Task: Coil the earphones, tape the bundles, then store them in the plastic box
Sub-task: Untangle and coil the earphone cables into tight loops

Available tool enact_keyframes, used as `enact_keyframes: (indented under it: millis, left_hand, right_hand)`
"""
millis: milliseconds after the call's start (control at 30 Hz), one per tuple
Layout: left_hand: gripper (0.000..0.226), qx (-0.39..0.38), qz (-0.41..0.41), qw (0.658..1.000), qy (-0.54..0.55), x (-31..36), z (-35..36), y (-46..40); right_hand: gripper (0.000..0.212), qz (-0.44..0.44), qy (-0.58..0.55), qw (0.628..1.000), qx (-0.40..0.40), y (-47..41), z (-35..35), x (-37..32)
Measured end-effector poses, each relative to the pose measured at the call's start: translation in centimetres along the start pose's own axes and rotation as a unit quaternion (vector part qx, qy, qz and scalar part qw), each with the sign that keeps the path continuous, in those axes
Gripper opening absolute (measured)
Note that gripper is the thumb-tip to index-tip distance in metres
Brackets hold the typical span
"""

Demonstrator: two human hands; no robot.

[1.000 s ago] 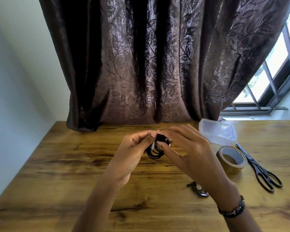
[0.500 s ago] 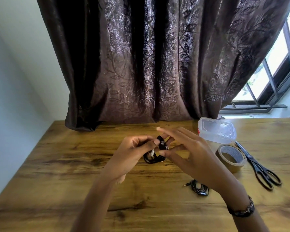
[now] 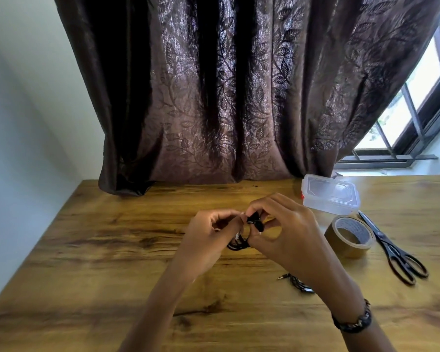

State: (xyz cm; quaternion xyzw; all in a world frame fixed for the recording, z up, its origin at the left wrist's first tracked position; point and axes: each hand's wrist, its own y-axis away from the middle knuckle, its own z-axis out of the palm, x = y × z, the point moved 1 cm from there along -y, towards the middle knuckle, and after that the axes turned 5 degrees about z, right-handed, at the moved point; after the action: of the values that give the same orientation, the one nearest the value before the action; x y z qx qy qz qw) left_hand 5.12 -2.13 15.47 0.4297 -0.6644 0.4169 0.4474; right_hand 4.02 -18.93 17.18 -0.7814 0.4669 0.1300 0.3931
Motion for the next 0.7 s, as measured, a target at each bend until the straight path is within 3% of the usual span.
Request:
enact_keyframes:
  millis: [133,333,433,700]
  left_hand:
    - [0.017,0.001,-0.008,1.0,0.006,-0.3,0.1,0.0]
    - [0.017,0.007,-0.086,0.99,0.112,-1.3,0.1,0.0]
    - [0.014,0.022,-0.118,0.984,0.129,-2.0,0.5,-0.1]
    - [0.015,0.019,-0.194,0.969,0.149,-4.6,2.1,-0.2]
  right_hand:
    - [0.024,0.02,-0.033,0.999,-0.006,0.2,0.2,0.4]
    - [0.042,0.126,-0.146,0.978,-0.076,1.0,0.6,2.3]
    - [0.037,0.192,-0.201,0.954,-0.11,1.7,1.4,3.4]
    - [0.026,0.275,-0.314,0.903,-0.098,2.7,3.4,5.9]
